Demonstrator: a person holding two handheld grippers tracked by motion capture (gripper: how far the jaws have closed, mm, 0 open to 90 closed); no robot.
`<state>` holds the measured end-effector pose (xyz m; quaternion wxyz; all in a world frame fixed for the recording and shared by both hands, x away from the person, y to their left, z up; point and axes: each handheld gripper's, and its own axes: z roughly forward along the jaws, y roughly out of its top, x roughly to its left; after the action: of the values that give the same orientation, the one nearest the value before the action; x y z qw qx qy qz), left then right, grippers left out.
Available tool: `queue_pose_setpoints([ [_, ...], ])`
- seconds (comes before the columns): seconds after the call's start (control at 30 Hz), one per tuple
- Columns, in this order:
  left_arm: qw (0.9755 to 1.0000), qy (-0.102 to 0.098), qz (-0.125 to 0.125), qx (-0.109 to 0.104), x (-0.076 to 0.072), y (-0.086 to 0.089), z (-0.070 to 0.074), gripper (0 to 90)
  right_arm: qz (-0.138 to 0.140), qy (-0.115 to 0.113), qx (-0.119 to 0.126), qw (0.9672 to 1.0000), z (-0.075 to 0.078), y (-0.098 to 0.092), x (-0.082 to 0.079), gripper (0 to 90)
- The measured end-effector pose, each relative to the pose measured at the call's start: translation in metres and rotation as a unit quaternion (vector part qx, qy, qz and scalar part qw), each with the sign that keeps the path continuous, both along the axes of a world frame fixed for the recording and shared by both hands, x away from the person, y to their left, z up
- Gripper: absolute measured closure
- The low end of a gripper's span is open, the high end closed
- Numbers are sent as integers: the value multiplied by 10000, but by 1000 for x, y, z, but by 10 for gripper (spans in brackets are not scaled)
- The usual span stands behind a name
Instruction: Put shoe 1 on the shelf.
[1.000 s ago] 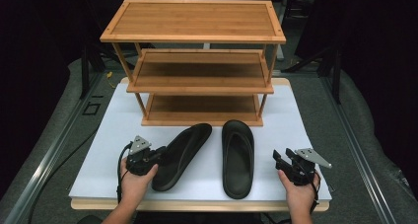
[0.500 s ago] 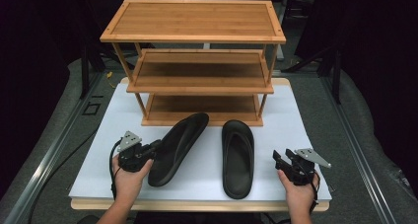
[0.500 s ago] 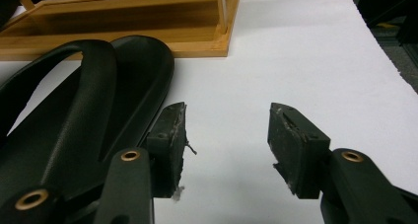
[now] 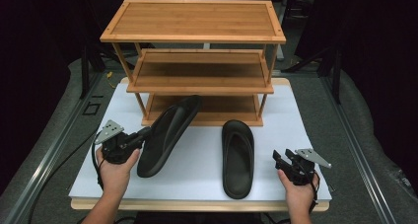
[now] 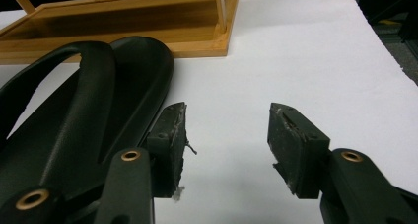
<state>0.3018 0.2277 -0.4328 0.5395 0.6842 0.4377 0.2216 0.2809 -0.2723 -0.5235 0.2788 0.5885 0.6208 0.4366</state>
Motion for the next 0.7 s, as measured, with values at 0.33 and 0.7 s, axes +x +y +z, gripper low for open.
queue_pose_setpoints([
  [0.33,9999,-86,-72,-58,-4,7,18,850,0,123,13,9999,-3,0,2,489],
  [0.7,9994,-293,53,-147,11,8,35,850,-3,165,-4,9999,-5,1,3,489],
])
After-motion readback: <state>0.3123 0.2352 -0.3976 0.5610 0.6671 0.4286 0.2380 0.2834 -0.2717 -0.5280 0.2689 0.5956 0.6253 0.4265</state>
